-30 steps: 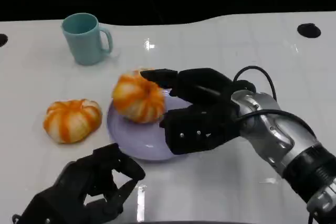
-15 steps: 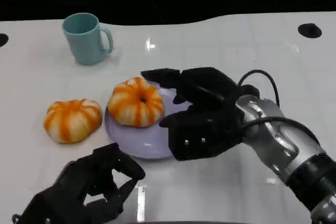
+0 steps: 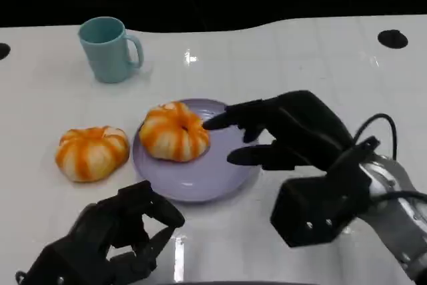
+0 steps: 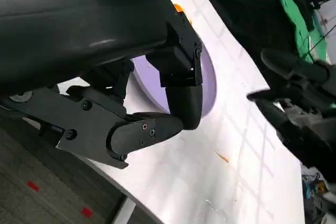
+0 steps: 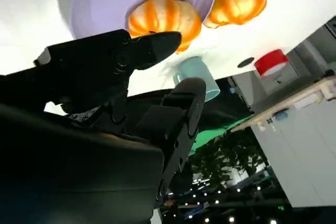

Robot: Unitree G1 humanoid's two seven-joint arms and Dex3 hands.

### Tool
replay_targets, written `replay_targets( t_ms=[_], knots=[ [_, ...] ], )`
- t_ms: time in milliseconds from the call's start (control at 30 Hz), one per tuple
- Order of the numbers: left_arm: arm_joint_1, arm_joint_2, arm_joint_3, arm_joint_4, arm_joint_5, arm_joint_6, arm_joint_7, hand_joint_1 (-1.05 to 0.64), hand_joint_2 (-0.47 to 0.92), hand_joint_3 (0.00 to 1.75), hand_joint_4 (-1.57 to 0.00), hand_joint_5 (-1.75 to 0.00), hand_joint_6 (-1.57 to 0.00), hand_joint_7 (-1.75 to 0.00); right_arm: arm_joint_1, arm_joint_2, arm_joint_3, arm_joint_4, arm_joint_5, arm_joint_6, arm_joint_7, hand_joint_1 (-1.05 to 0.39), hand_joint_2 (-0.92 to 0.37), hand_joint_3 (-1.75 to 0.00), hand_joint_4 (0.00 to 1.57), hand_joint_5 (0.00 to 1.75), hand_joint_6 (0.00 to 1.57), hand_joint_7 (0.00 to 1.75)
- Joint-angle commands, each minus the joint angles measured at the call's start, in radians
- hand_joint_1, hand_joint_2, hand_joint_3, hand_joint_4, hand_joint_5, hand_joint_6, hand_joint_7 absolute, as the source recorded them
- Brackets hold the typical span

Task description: Grasp the bread from the table and place it into the plate.

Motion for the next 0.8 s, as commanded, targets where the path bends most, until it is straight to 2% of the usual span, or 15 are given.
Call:
replay_targets(
  t_ms=[33,67,100,167,267,467,600,800],
  knots=[
    [0.001,0.007,0.004,0.005,0.002,-0.001,0.005,-0.30,0.78,0.71,-0.78,-1.75,-0.63,-1.29,0.071,-0.048,-0.048,-0.050,0.028,-0.056,-0.024,-0.13,-0.61,-0.54,0.81,1.43,0.84,0.90],
    [0.001,0.008,0.004,0.003,0.003,0.001,0.005,-0.30,0.78,0.71,-0.78,-1.75,-0.63,-1.29,0.088,-0.058,-0.058,-0.062,0.039,-0.067,-0.019,-0.09,-0.50,-0.81,0.80,1.49,0.81,1.00],
    [0.001,0.008,0.005,0.001,0.003,0.003,0.005,-0.30,0.78,0.70,-0.78,-1.75,-0.63,-1.29,0.100,-0.063,-0.065,-0.070,0.045,-0.074,-0.015,-0.07,-0.45,-0.93,0.80,1.52,0.80,1.05],
    [0.000,0.009,0.005,0.002,0.003,0.003,0.004,-0.30,0.78,0.70,-0.77,-1.75,-0.63,-1.29,0.130,-0.080,-0.082,-0.092,0.067,-0.082,-0.001,-0.04,-0.39,-1.11,0.80,1.57,0.79,1.13],
    [-0.001,0.010,0.006,0.003,0.001,0.005,0.002,-0.29,0.79,0.70,-0.77,-1.75,-0.63,-1.29,0.180,-0.099,-0.108,-0.138,0.094,-0.068,0.021,-0.02,-0.34,-1.27,0.83,1.66,0.80,1.21],
    [-0.001,0.007,0.007,0.004,-0.006,0.005,0.000,-0.29,0.80,0.68,-0.75,-1.75,-0.63,-1.28,0.283,-0.126,-0.160,-0.249,0.121,-0.029,0.058,-0.03,-0.26,-1.33,0.86,1.74,0.78,1.34],
    [-0.001,0.011,0.006,0.002,0.001,0.008,0.002,-0.30,0.80,0.67,-0.75,-1.75,-0.62,-1.28,0.353,-0.140,-0.193,-0.311,0.134,-0.010,0.074,-0.01,-0.24,-1.37,0.86,1.75,0.76,1.37],
    [-0.004,0.014,0.013,0.013,-0.007,-0.001,-0.003,-0.30,0.80,0.66,-0.74,-1.75,-0.63,-1.28,0.442,-0.124,-0.228,-0.371,0.142,0.007,0.062,0.03,-0.25,-1.38,0.88,1.75,0.75,1.37]
  ],
)
